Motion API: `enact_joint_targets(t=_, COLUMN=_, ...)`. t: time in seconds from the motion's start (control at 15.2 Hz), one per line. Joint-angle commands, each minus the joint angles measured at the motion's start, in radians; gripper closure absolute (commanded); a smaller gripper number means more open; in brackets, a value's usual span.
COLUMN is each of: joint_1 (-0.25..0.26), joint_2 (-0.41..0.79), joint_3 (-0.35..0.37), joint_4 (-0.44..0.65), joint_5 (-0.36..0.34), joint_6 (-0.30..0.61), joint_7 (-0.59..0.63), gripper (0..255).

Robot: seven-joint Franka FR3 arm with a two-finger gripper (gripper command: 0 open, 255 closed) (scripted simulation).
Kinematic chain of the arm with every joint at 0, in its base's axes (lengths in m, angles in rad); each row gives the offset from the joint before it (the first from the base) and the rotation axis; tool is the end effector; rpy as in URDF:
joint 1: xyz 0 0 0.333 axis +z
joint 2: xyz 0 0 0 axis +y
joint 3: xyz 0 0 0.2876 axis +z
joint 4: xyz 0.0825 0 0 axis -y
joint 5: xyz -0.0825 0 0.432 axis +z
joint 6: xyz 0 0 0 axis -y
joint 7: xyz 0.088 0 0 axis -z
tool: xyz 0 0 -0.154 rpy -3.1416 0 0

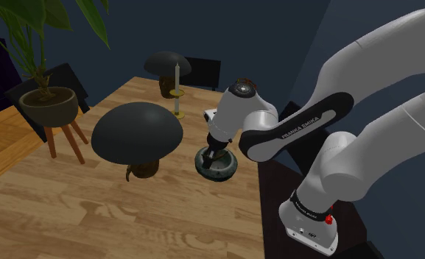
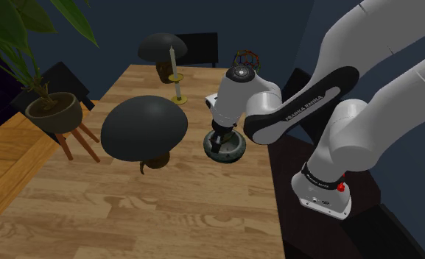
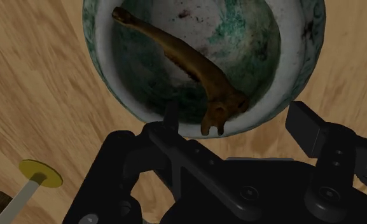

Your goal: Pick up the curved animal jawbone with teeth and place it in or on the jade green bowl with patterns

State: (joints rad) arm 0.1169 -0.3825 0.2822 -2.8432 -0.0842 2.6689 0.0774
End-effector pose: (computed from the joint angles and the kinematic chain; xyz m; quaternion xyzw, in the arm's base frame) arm 0.3960 0.1448 0.2092 0.9745 0.1893 0.1094 0.0510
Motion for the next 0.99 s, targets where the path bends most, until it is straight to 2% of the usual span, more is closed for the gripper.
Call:
enact_joint_targets(t=0.0, joint_1=0.000, joint_2=0.000, joint_3=0.000, joint_4=-0.001, joint_5=0.000, joint_6=0.000, joint_7=0.000, gripper=0)
enact_joint_targets(t=0.13, joint_1=-0.001, joint_2=0.003, joint_3=0.000, joint_4=0.001, joint_5=-0.001, joint_6=0.001, joint_7=0.000, gripper=0)
enact_joint_targets(t=0.4, joint_1=0.055, joint_2=-0.153, joint_3=-0.032, joint_4=0.026, joint_5=0.055, joint_6=-0.179, joint_7=-0.039, gripper=0)
enact_joint_targets(t=0.92, joint_1=0.055, joint_2=-0.153, joint_3=-0.032, joint_4=0.026, joint_5=0.055, joint_6=-0.179, joint_7=-0.039, gripper=0)
